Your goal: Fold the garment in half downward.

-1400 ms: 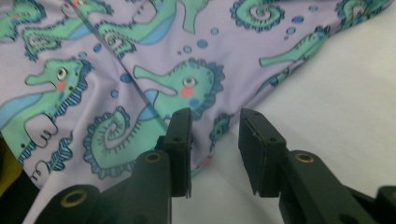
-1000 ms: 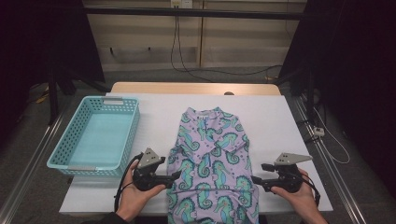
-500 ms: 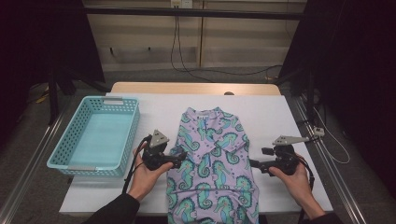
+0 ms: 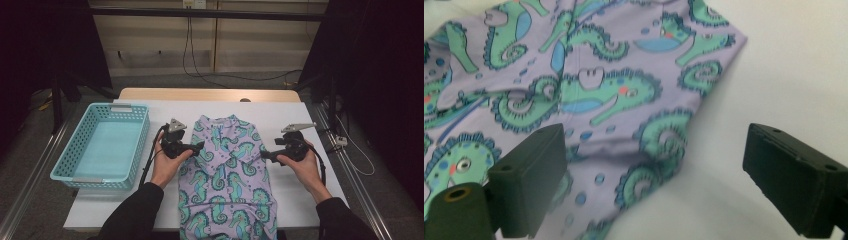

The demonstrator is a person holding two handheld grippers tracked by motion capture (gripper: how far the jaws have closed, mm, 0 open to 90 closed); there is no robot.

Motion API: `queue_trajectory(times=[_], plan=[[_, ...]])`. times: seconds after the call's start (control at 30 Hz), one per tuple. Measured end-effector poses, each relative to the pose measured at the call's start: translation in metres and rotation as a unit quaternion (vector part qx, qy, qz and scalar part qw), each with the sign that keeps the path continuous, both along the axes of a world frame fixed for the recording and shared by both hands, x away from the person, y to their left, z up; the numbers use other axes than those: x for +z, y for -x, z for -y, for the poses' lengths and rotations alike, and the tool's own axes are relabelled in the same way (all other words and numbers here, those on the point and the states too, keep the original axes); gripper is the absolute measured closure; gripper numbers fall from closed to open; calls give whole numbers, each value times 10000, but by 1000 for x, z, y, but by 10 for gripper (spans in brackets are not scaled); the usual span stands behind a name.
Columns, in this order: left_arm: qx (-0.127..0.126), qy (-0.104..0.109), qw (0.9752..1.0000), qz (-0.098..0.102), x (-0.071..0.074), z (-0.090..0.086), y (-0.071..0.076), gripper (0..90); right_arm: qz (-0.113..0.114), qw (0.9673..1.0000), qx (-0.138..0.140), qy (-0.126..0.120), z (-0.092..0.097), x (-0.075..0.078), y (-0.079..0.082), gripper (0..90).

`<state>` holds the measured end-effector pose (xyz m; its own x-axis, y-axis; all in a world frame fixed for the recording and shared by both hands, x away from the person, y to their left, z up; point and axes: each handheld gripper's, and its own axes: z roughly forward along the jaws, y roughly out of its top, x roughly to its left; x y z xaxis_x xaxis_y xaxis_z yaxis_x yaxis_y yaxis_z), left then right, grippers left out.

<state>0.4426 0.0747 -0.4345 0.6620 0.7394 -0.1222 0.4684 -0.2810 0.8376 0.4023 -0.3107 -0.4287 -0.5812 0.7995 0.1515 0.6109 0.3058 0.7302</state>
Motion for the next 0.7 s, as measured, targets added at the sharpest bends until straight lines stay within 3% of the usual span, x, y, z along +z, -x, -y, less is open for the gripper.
queue_trajectory(times=[0.1, 0.17, 0.23, 0.27, 0.33, 0.43, 0.5, 0.6, 0.7], plan=[[142, 63, 9999, -59, -2, -1, -11, 66, -18, 10000, 13, -47, -2, 2, -13, 89], [141, -89, 9999, -10, -2, -1, -16, 71, -12, 10000, 21, -45, -4, 3, -22, 96], [159, -91, 9998, 13, -3, -1, -19, 93, -35, 10000, 23, -34, -5, 3, -32, 109], [246, -15, 9997, -62, -7, -1, -27, 111, -24, 10000, 14, 36, -6, 2, -39, 135], [365, -66, 9992, -144, -11, 2, -33, 119, -78, 9999, -8, 82, -6, 0, -47, 175], [329, -280, 9990, -112, -16, 7, -41, 152, -50, 9999, -22, 143, -7, -3, -62, 268], [352, -242, 9990, -161, -19, 9, -46, 162, -1, 9999, -42, 161, -8, -4, -70, 317], [346, -284, 9987, -235, -20, 9, -54, 183, -49, 9991, -76, 421, -10, -8, -84, 398], [371, -310, 9985, -266, -20, 8, -59, 210, -110, 9986, -88, 501, -11, -12, -93, 422]])
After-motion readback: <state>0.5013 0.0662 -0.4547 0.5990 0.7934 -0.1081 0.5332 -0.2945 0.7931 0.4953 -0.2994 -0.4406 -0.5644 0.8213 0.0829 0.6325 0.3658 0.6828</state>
